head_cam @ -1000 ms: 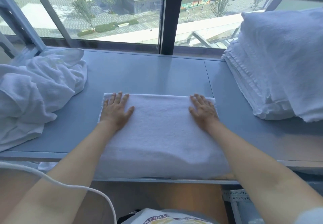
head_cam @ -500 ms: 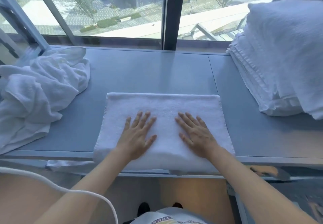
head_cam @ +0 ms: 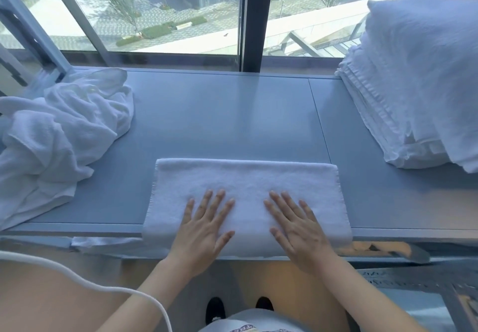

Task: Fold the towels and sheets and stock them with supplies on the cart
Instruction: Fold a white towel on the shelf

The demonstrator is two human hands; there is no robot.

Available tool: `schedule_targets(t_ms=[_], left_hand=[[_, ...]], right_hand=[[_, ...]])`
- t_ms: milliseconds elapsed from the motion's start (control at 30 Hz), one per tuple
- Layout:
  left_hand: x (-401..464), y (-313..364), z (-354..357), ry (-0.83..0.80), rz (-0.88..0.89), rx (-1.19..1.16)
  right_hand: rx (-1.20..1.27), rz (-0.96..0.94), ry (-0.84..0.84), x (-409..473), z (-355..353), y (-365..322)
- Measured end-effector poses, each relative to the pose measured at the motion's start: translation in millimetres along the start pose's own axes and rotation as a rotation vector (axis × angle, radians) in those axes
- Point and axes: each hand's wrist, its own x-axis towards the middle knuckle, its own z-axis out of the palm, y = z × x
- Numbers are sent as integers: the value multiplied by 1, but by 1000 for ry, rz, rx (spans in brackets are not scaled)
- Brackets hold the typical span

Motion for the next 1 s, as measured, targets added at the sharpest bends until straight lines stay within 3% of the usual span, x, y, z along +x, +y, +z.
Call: schedule_targets(t_ms=[200, 533, 733, 867, 1000], left_hand=[[46, -15, -19, -53, -17, -1], [31, -14, -11, 0, -8, 4], [31, -13, -11, -4, -16, 7], [32, -15, -13, -3, 0, -3], [19, -28, -17, 33, 74, -33]], right_hand=[[-10, 33, -47, 44, -17, 13], [8, -3, -25, 37, -14, 15], [11, -36, 66, 27, -8, -7], [-44, -109, 15, 14, 3, -18], [-97, -35, -40, -2, -11, 18]])
